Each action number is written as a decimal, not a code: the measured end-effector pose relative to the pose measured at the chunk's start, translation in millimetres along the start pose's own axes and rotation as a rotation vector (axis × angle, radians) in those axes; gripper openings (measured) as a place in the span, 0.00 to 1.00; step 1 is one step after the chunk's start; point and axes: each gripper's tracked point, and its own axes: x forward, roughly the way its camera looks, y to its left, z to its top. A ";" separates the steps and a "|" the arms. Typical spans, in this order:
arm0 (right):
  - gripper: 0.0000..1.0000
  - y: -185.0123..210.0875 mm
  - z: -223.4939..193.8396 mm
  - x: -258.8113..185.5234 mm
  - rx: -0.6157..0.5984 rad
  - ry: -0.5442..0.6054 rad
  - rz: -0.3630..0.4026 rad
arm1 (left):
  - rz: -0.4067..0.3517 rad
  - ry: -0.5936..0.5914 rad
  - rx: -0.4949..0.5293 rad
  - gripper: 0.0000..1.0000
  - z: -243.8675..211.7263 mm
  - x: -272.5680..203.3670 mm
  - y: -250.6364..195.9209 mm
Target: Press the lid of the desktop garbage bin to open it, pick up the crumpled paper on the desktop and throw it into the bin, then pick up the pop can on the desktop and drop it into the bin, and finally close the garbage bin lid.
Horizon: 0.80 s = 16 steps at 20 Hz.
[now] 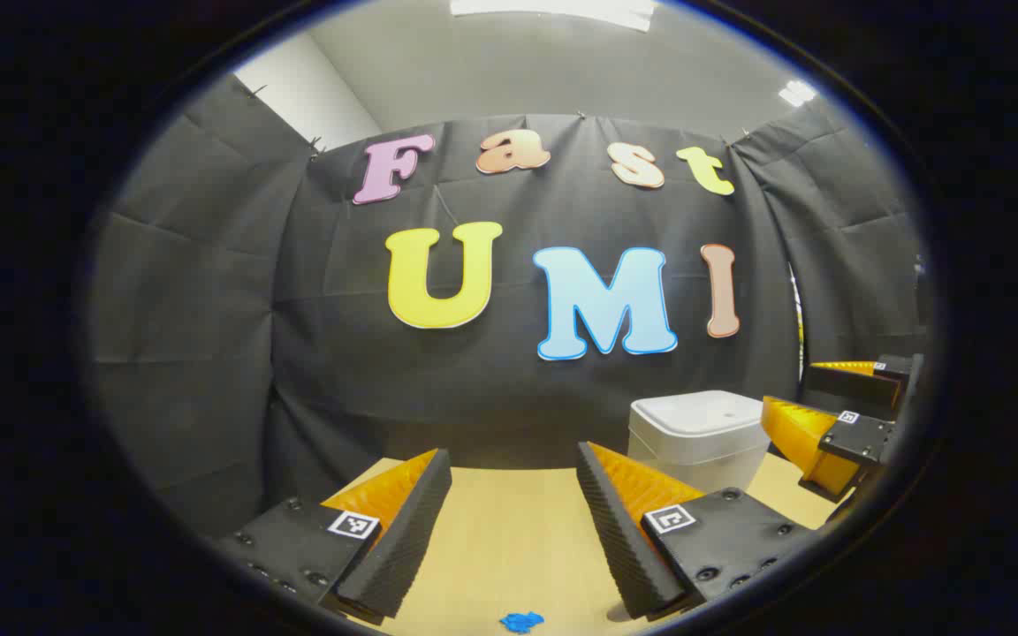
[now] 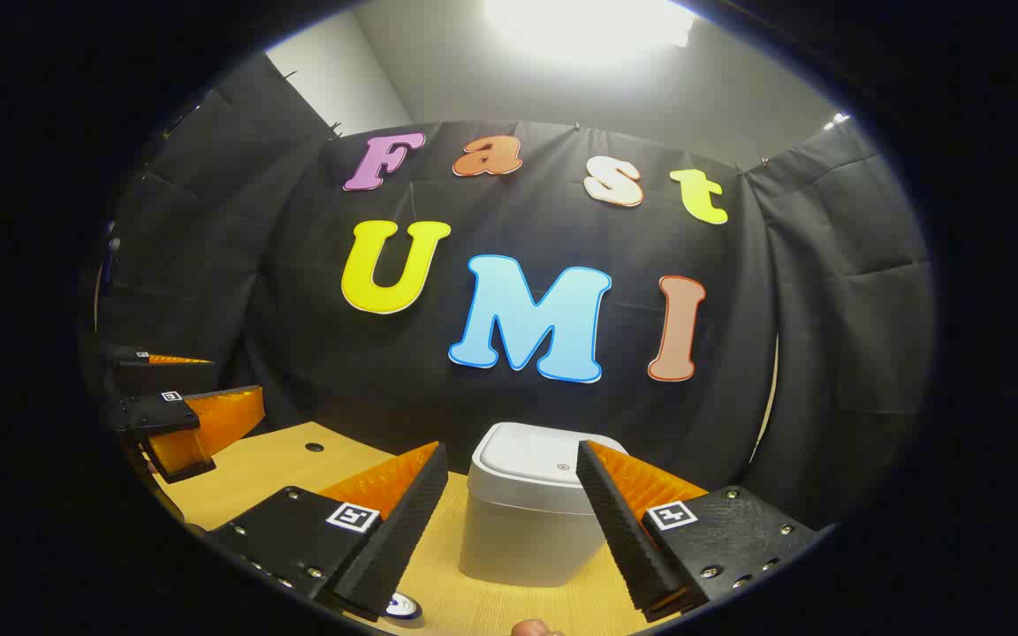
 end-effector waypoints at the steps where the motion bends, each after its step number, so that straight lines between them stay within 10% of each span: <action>1: 0.95 -0.6 0.2 0.7 -0.001 0.000 -0.004 | -0.003 0.005 0.001 0.96 0.7 1.2 1.4; 16: 0.94 7.6 -3.0 11.1 -0.001 0.031 0.010 | -0.005 0.021 -0.028 0.94 -5.8 16.0 8.4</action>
